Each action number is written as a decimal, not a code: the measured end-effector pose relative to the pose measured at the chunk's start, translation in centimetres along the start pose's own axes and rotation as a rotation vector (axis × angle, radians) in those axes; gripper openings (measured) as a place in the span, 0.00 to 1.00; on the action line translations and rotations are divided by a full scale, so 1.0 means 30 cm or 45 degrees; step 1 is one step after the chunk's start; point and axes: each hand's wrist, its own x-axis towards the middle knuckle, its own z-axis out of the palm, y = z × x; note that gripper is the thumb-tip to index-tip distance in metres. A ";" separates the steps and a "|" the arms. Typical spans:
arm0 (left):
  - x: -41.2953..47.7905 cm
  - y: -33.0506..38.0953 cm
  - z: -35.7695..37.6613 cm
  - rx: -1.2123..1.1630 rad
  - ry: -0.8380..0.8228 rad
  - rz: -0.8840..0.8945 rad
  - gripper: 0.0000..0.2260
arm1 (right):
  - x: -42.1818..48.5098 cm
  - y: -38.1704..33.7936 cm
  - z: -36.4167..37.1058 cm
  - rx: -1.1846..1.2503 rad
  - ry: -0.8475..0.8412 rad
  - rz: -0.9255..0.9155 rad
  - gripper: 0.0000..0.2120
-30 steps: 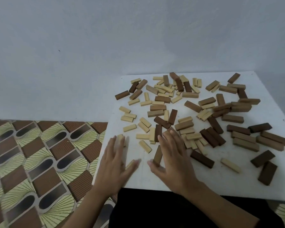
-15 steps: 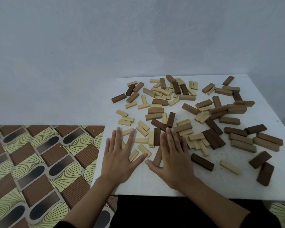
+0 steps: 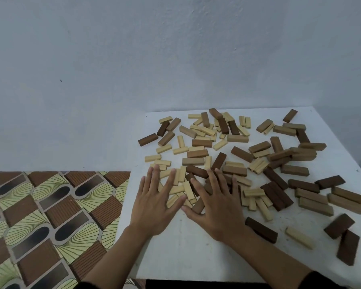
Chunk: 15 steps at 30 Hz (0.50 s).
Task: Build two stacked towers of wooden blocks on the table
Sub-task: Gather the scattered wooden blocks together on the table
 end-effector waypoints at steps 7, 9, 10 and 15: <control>0.079 -0.014 -0.003 0.030 -0.017 -0.024 0.34 | 0.066 0.016 0.015 0.025 0.017 -0.039 0.40; 0.102 -0.023 -0.001 0.040 -0.010 -0.011 0.33 | 0.084 0.016 0.019 0.023 0.034 -0.030 0.41; 0.112 -0.026 -0.001 0.036 -0.003 -0.003 0.33 | 0.094 0.017 0.022 0.020 0.036 -0.025 0.41; 0.149 -0.033 -0.004 0.034 -0.011 -0.014 0.32 | 0.143 0.029 0.034 -0.005 0.010 -0.024 0.38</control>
